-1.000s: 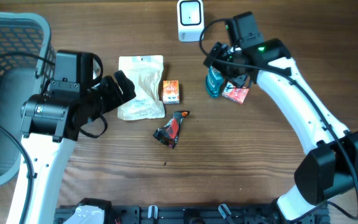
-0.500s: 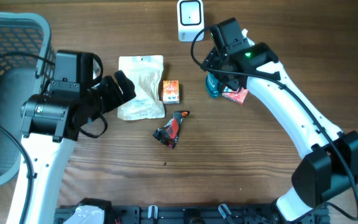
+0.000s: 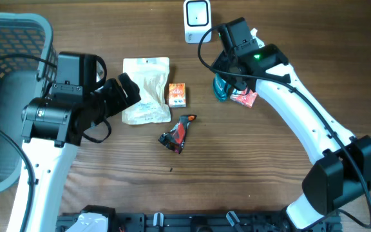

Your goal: Scan the item barcode

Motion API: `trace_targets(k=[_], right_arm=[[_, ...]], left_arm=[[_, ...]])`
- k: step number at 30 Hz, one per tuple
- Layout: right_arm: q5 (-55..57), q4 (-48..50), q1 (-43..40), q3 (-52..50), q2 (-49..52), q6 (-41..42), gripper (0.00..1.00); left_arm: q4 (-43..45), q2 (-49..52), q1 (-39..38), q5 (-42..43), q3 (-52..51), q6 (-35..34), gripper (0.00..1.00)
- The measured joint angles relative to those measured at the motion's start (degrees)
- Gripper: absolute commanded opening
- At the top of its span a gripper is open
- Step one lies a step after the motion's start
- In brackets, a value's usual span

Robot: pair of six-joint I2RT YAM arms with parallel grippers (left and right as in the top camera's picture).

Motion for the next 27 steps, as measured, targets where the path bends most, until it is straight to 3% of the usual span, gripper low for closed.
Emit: trace_targets(k=[14,18,27], right_arm=[[1.2,1.7,0.0,0.0,2.8,0.4,0.55],[1.4,1.7,0.0,0.0,3.3,0.2,0.5],[1.8,2.0,-0.4,0.0,3.3,-6.5,0.48]], left_arm=[[0.0,0.0,0.0,0.0,0.0,0.0,1.0],[0.0,0.0,0.0,0.0,0.0,0.0,1.0],[0.0,0.0,0.0,0.0,0.0,0.0,1.0]])
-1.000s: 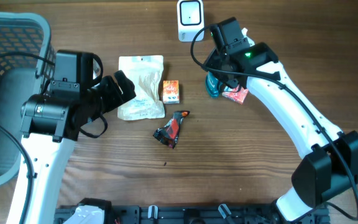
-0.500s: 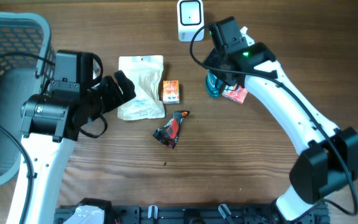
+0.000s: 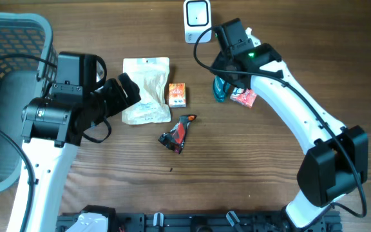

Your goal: Scan the item barcode

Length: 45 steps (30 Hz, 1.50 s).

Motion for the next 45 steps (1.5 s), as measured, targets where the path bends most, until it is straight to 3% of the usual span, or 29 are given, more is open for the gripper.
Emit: trace_targets(k=[4,10,13,19,25,45], right_arm=[[0.1,0.1,-1.1,0.5,0.0,-8.4,0.56],[0.3,-2.7,-2.7,5.5,0.0,-17.9,0.89],[-0.2,-3.1,-2.7,5.9,0.0,-22.3,1.0],[-8.8,-5.5,-2.7,5.9,0.0,-37.4,1.0],[-11.4,-6.4,-2.7,5.7,0.0,-44.9,1.0],[-11.7,-3.8,-2.8,2.5,5.2,-44.5,1.0]], left_arm=[[0.0,0.0,0.0,0.0,0.0,0.0,1.0],[0.0,0.0,0.0,0.0,0.0,0.0,1.0],[0.0,0.0,0.0,0.0,0.0,0.0,1.0],[0.0,0.0,0.0,0.0,0.0,0.0,1.0],[0.0,0.0,0.0,0.0,0.0,0.0,1.0],[0.0,0.0,0.0,0.0,0.0,0.0,1.0]])
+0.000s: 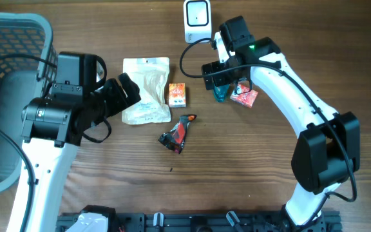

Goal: Scan the item barcode
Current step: 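Lift the blue mouthwash bottle up toward the white scanner with the right gripper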

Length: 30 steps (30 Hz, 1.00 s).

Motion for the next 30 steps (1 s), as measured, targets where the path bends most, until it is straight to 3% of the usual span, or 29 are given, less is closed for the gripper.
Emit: trace_targets(k=[10,18,30], right_arm=[[2.9,-8.7,-3.5,-1.3,-11.6,4.2,1.0],[-3.7,6.7,-3.5,-14.7,-12.4,3.3,1.0],[-5.0,20.8,-2.3,-19.1,-12.4,2.3,0.98]], left_arm=[[0.0,0.0,0.0,0.0,0.0,0.0,1.0],[0.0,0.0,0.0,0.0,0.0,0.0,1.0],[0.0,0.0,0.0,0.0,0.0,0.0,1.0]])
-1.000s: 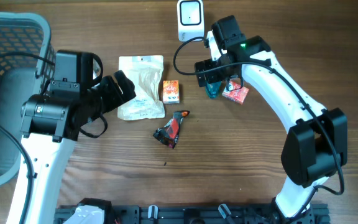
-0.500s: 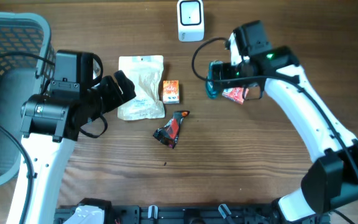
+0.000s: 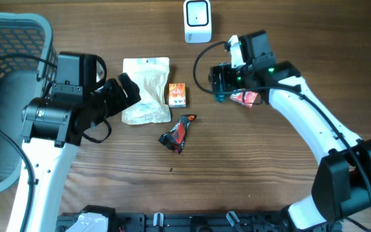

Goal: Scan the item barcode
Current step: 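Lift the blue mouthwash bottle up toward the white scanner with the right gripper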

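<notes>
The white scanner (image 3: pixel 197 20) stands at the table's far edge. Below and right of it lies a teal item (image 3: pixel 220 96), with a red-and-white packet (image 3: pixel 244 98) beside it. My right gripper (image 3: pixel 218 78) points left, right over the teal item's upper end. Its fingers are dark and merge together, so their state is unclear. A beige pouch (image 3: pixel 146 98), a small orange box (image 3: pixel 177 95) and a dark red-black wrapper (image 3: pixel 178 133) lie mid-table. My left gripper (image 3: pixel 129 90) stands open at the pouch's left edge, holding nothing.
A grey mesh basket (image 3: pixel 15 29) fills the far left corner, partly under my left arm. The scanner's black cable loops near my right wrist (image 3: pixel 201 61). The arm mounts sit along the table's front edge.
My right wrist has shifted right and toward the front, away from the scanner. Its gripper still sits over the teal item. The items and my left arm have not moved.
My right arm stood over the teal item and red packet beside the scanner through all moments. Its wrist turned and shifted between them. The teal item stayed at nearly the same spot. My left arm remained still at the pouch.
</notes>
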Motion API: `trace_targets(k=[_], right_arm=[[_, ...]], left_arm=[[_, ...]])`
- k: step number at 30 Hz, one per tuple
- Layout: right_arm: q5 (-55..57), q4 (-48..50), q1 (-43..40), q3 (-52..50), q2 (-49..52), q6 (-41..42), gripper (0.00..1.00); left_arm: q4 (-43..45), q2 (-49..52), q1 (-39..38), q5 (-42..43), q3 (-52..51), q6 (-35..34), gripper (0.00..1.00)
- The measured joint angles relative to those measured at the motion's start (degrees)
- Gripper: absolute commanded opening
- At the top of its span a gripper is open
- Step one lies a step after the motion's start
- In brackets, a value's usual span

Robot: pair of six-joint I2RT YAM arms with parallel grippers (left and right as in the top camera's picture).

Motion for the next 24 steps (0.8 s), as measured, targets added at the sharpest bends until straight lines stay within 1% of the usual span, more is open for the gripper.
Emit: trace_targets(k=[2,6,12,13,15,16,17,20,24], right_arm=[[0.0,1.7,1.3,-1.6,0.0,0.1,0.95],[1.4,3.7,2.9,-1.9,0.0,0.2,0.94],[3.4,8.4,3.0,-5.0,0.0,0.9,0.89],[4.0,9.5,3.0,-5.9,0.0,1.5,0.86],[4.7,10.9,3.0,-6.8,0.0,1.8,0.82],[4.9,11.8,3.0,-7.1,0.0,2.2,0.77],[5.2,12.5,3.0,-7.3,0.0,2.3,0.74],[6.0,13.2,3.0,-7.3,0.0,2.8,0.72],[6.6,13.3,3.0,-7.4,0.0,3.0,0.64]], left_arm=[[0.0,0.0,0.0,0.0,0.0,0.0,1.0],[0.0,0.0,0.0,0.0,0.0,0.0,1.0],[0.0,0.0,0.0,0.0,0.0,0.0,1.0],[0.0,0.0,0.0,0.0,0.0,0.0,1.0],[0.0,0.0,0.0,0.0,0.0,0.0,1.0],[0.0,0.0,0.0,0.0,0.0,0.0,1.0],[0.0,0.0,0.0,0.0,0.0,0.0,1.0],[0.0,0.0,0.0,0.0,0.0,0.0,1.0],[0.0,0.0,0.0,0.0,0.0,0.0,1.0]])
